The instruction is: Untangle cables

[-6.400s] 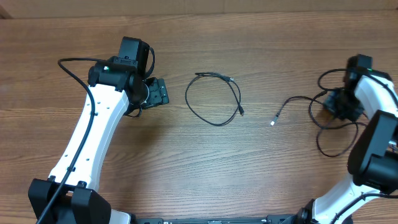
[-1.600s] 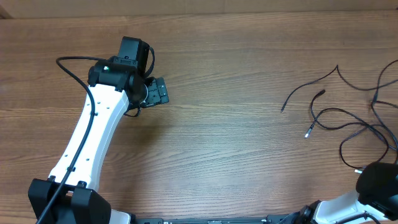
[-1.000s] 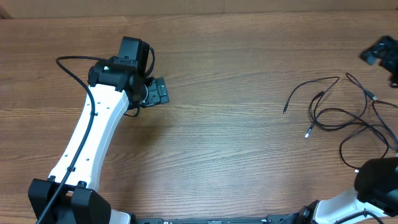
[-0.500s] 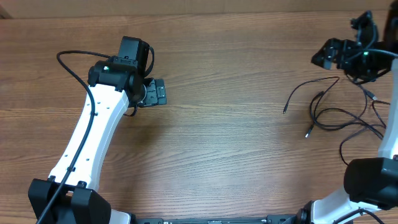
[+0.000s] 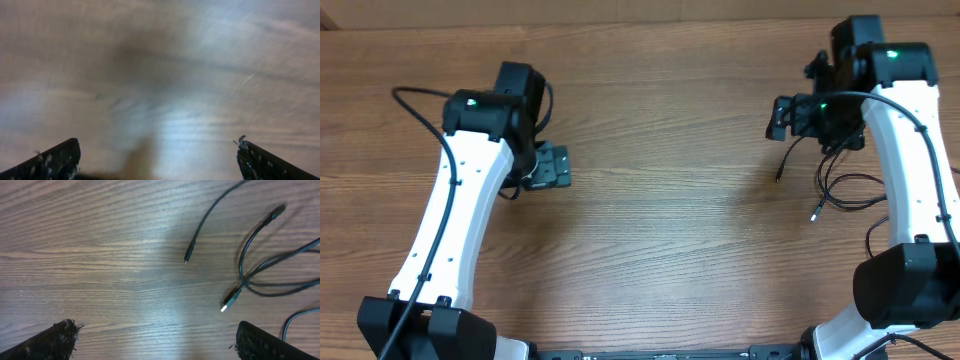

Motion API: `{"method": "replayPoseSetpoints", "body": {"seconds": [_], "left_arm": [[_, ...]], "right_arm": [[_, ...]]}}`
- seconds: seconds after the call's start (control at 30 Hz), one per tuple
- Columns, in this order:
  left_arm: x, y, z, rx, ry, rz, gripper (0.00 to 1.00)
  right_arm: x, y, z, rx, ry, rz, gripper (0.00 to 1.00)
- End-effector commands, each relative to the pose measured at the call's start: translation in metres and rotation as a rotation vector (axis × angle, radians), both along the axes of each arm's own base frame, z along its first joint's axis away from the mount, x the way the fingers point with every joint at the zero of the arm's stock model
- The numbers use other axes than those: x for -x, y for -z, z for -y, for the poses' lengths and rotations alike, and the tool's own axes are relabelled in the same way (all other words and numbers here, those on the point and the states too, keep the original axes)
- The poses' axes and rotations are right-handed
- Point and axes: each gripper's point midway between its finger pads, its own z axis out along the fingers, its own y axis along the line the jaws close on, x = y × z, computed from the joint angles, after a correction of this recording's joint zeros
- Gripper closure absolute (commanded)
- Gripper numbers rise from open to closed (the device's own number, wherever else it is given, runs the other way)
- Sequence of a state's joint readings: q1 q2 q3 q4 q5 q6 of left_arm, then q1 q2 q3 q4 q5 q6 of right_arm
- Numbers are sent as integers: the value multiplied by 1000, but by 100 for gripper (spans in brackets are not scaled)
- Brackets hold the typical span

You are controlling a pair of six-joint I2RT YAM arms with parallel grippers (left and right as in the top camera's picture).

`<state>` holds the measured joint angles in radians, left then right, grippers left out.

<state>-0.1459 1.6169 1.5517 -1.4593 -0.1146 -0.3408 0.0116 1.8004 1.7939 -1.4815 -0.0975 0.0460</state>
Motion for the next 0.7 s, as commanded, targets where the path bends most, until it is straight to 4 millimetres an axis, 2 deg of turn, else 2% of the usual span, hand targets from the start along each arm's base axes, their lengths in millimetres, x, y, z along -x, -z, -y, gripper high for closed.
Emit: {"method": "replayPoseSetpoints", "body": {"seconds": [0.0,0.1,0.23,0.33,0.67], "left_arm": [[9,-9,-10,-18,-47,-13,0],[22,-13,-12,-22,-49,-42,0],[25,-26,-13,-12,-49,28,0],[27,-39,-13,3,-49,140,0],[42,-70,-15,52,-22,547,0]], "right_arm": [[1,0,0,32,49,1,0],[3,-7,-4,31,36,21,0],[4,-26,-4,26,52,96,0],[9,-40,-2,28,56,191,0],[45,-45,0,11,61,459,0]]}}
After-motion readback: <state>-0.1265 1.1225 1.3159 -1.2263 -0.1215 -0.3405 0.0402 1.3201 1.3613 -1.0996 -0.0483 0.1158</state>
